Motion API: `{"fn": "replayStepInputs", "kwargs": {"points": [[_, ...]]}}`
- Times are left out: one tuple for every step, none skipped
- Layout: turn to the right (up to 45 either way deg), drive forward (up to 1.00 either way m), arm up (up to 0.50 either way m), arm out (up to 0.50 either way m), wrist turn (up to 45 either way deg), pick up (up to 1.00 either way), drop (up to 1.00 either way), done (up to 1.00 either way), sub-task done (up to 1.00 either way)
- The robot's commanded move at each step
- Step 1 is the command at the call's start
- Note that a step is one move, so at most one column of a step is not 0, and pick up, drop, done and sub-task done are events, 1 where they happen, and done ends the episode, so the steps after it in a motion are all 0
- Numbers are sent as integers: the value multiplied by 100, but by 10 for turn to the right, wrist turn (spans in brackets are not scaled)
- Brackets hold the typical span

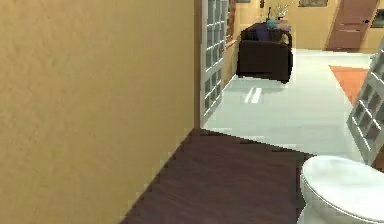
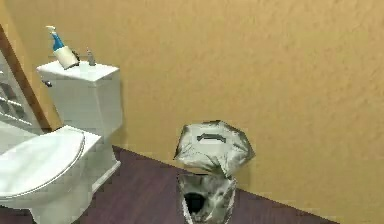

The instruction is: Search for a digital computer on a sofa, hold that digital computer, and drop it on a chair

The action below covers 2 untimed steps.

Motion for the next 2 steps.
{"fn": "replayStepInputs", "kwargs": {"points": [[0, 95, 0, 0, 0, 0, 0, 0, 0], [210, 0, 0, 0, 0, 0, 0, 0, 0]]}}
